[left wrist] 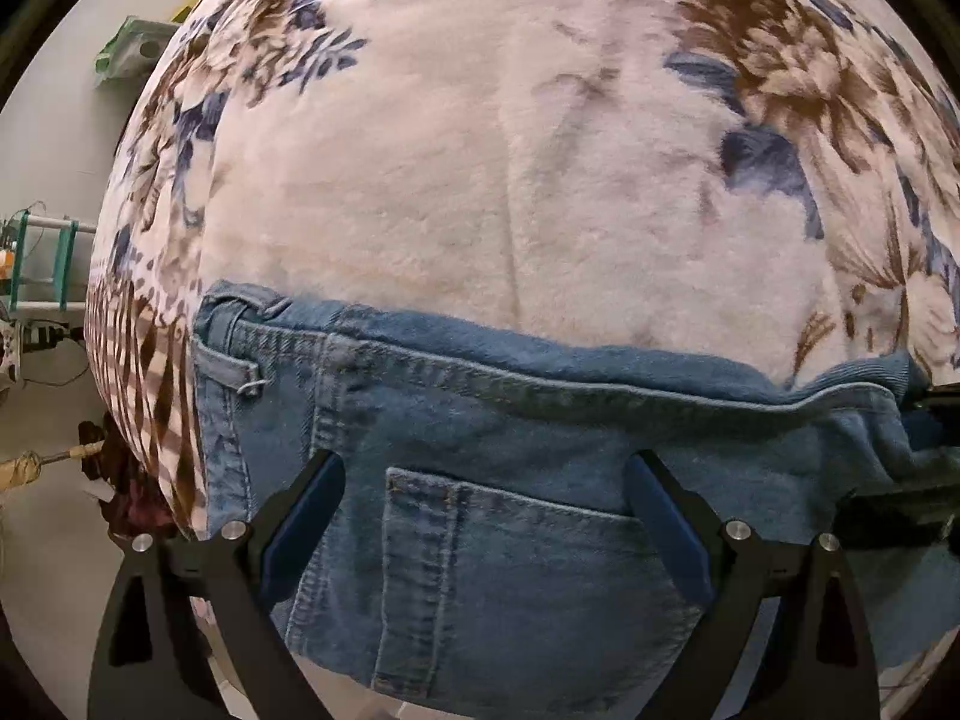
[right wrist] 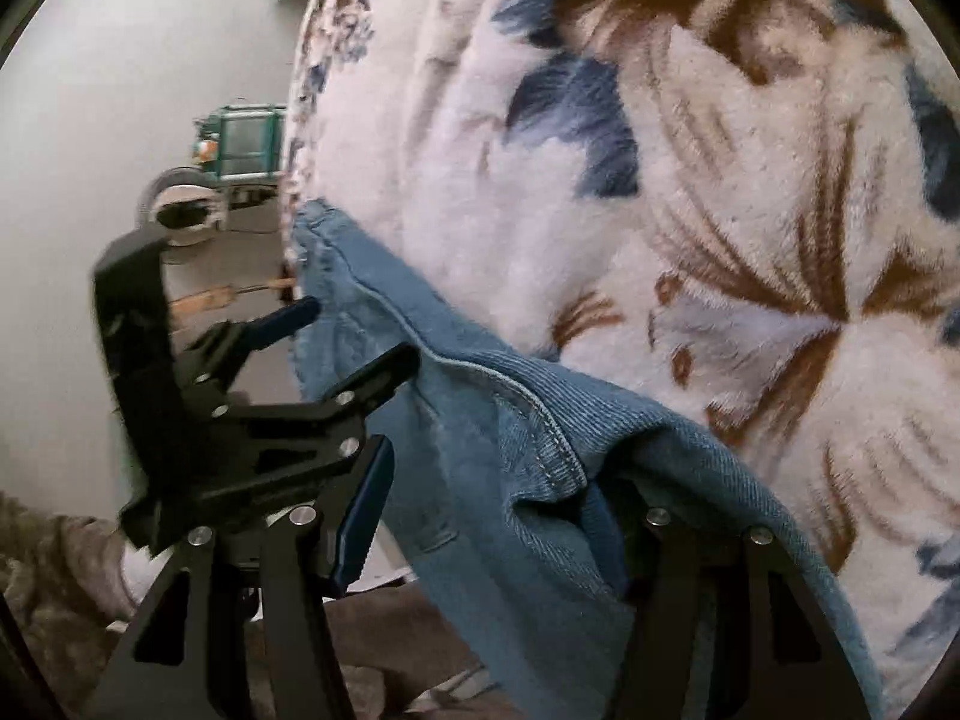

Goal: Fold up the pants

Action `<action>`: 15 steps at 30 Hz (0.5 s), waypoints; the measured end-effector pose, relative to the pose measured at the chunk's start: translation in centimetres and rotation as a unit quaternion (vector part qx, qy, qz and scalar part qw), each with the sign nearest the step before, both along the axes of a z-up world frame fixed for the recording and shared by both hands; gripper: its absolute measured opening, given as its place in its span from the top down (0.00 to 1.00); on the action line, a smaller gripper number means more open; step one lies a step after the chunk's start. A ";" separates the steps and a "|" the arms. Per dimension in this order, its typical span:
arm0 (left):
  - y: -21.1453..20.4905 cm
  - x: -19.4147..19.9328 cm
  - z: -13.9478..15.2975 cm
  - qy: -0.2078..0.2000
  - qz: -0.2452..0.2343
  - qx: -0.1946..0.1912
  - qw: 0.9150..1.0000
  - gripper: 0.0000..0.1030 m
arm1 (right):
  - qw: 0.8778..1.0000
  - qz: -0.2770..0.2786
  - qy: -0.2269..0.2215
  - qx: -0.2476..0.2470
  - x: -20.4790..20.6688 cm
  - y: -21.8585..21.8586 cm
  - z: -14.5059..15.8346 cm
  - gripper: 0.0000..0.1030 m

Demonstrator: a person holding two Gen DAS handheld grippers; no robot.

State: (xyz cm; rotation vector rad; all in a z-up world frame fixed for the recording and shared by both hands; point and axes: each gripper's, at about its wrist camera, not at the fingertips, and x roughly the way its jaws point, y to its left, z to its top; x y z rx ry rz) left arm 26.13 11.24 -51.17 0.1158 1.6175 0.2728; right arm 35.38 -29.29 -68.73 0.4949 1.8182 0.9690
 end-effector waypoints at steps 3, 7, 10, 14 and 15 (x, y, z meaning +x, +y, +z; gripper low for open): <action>0.7 -0.1 -0.2 0.004 0.008 0.001 1.000 0.07 | 0.998 -0.042 0.049 -0.005 0.5 -0.1 -2.4 0.39; 1.6 -0.2 -0.7 0.014 0.022 -0.006 1.000 0.07 | 0.991 -0.090 0.097 0.005 0.8 -0.4 -4.2 0.38; 1.7 -0.4 -0.5 0.012 0.024 -0.009 1.000 0.07 | 0.985 -0.109 0.117 0.065 0.4 -2.0 -3.6 0.48; 1.4 -0.5 -0.5 0.014 0.021 -0.001 1.000 0.07 | 0.981 -0.095 0.139 0.097 -0.2 -3.2 -3.1 0.51; 1.3 -0.4 -0.5 0.015 0.021 -0.002 1.000 0.07 | 0.985 -0.074 0.133 0.084 -0.2 -2.8 -2.9 0.51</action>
